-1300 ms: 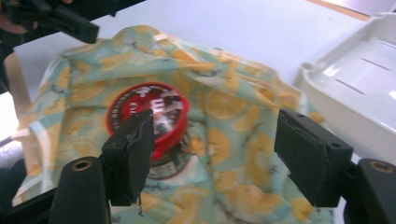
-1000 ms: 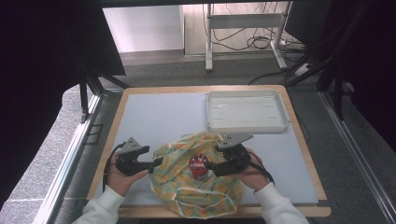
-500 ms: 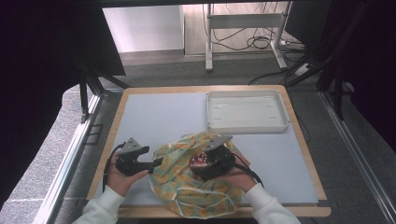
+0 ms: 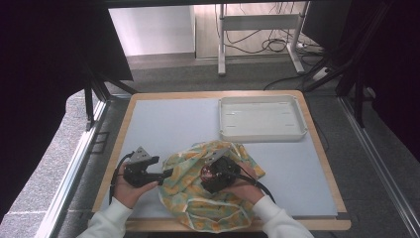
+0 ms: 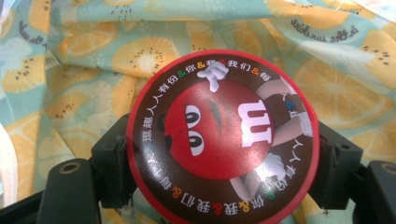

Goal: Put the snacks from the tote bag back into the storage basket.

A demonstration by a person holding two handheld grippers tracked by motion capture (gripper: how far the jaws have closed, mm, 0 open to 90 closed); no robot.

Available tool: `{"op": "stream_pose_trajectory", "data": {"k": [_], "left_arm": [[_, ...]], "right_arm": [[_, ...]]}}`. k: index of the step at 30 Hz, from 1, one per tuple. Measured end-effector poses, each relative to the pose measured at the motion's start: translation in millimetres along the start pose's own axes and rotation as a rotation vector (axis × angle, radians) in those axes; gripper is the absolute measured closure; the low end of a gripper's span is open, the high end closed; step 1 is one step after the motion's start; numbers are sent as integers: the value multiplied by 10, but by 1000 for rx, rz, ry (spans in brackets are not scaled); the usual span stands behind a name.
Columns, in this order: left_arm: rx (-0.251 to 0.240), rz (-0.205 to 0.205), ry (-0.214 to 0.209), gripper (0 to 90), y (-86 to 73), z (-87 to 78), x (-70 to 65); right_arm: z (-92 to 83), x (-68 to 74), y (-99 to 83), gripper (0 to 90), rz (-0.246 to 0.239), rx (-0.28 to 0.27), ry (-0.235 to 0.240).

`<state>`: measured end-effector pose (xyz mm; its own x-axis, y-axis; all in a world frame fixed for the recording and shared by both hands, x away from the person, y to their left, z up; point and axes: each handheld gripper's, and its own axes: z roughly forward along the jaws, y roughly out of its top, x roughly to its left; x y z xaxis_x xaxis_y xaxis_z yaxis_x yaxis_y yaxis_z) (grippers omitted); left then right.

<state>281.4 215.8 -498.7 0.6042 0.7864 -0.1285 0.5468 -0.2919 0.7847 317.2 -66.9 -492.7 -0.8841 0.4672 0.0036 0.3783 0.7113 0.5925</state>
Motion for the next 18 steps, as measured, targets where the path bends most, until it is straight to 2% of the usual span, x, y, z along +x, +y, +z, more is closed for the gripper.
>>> {"op": "stream_pose_trajectory", "data": {"k": [9,18], "left_arm": [[0,-1,-4,248,-3,4,9],[-3,-6,-1,249,-6,-4,2]], "right_arm": [[-36,-20,13,254,-1,-12,6],[-238,-48,71,254,23,-83,7]]}}
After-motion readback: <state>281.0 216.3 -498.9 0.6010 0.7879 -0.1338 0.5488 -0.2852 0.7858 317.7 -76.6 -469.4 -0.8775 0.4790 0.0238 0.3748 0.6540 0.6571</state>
